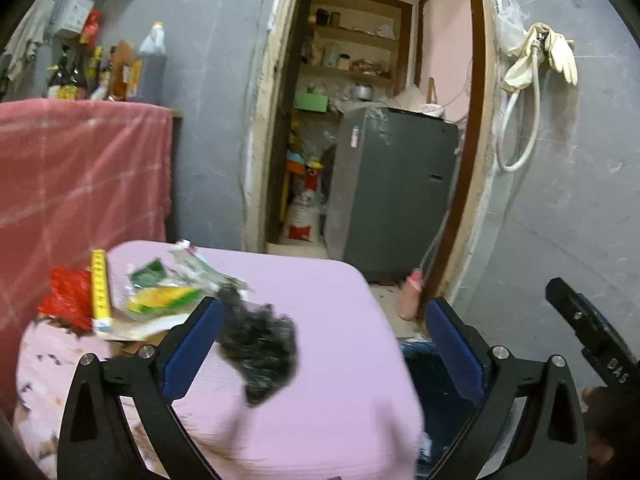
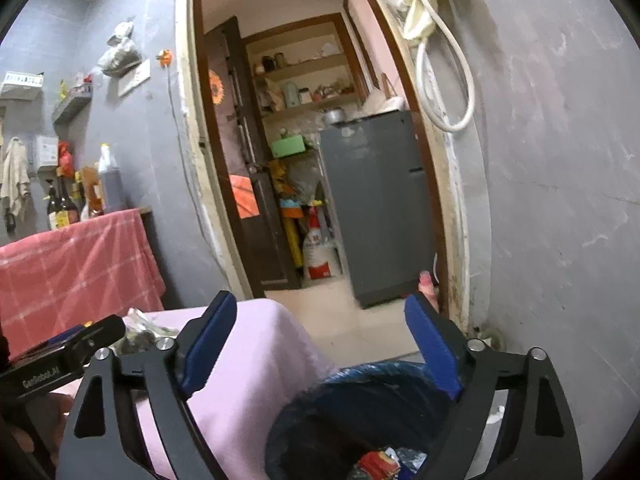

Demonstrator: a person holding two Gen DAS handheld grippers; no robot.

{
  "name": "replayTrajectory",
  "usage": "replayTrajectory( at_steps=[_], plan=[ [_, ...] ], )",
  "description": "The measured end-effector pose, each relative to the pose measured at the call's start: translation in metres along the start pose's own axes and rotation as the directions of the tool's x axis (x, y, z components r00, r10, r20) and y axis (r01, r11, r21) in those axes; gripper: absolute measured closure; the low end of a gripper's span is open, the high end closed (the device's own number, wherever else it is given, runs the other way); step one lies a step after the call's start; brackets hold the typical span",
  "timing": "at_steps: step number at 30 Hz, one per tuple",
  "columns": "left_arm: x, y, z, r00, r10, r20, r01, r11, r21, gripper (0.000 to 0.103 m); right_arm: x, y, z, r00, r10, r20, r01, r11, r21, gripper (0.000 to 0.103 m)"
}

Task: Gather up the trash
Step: 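Move both open tools back toward the table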

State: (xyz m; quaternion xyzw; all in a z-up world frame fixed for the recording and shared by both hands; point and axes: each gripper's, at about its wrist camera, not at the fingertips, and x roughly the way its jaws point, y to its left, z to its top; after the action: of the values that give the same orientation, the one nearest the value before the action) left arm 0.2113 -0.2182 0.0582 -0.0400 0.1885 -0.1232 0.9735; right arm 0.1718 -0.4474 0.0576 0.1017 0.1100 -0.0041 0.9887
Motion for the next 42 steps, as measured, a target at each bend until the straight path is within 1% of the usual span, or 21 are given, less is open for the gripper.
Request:
replayTrajectory(
  at_steps=[1, 2, 4, 11, 20, 28, 34, 38, 42],
  plan=[
    [-0.002, 0.004, 0.0, 1.0, 0.011, 0.006, -0.011, 1.0, 0.001, 0.003, 0.0, 0.004, 0.001, 1.0, 0.006, 0.005, -0.006, 1.0, -0.003, 0.006],
    [-0.004, 0.009, -0.001, 1.0, 0.018, 0.01, -0.018, 1.0, 0.0, 0.002, 0.0, 0.008, 0.0, 1.0, 0.013, 0.011, -0.013, 1.0, -0.006, 0.0],
    [-0.008, 0.016, -0.002, 0.999, 0.034, 0.017, -0.034, 0.999, -0.002, 0.002, 0.0, 0.016, 0.0, 1.0, 0.024, 0.02, -0.024, 1.0, -0.015, 0.0],
    [-0.024, 0.051, -0.006, 0.995, 0.099, 0.031, -0.098, 0.995, -0.008, 0.002, 0.005, 0.041, -0.005, 0.997, 0.074, 0.013, -0.073, 0.997, -0.036, 0.0],
    [-0.04, 0.11, -0.01, 0.982, 0.188, 0.003, -0.188, 0.981, -0.053, 0.002, 0.02, 0.08, -0.013, 0.991, 0.127, -0.035, -0.13, 0.988, -0.087, 0.0],
    [-0.047, 0.162, -0.015, 0.965, 0.261, -0.039, -0.263, 0.961, -0.087, 0.002, 0.04, 0.116, -0.021, 0.977, 0.178, -0.115, -0.193, 0.972, -0.132, 0.0],
    [-0.044, 0.194, -0.019, 0.955, 0.282, -0.096, -0.291, 0.951, -0.105, 0.002, 0.055, 0.145, -0.031, 0.961, 0.198, -0.194, -0.235, 0.954, -0.186, 0.0],
    [-0.038, 0.208, -0.021, 0.948, 0.279, -0.15, -0.297, 0.948, -0.115, 0.002, 0.065, 0.157, -0.038, 0.948, 0.198, -0.249, -0.251, 0.946, -0.206, 0.0],
    [-0.032, 0.22, -0.023, 0.941, 0.285, -0.183, -0.308, 0.945, -0.112, 0.002, 0.077, 0.165, -0.044, 0.932, 0.193, -0.307, -0.264, 0.942, -0.208, 0.0]
  ],
)
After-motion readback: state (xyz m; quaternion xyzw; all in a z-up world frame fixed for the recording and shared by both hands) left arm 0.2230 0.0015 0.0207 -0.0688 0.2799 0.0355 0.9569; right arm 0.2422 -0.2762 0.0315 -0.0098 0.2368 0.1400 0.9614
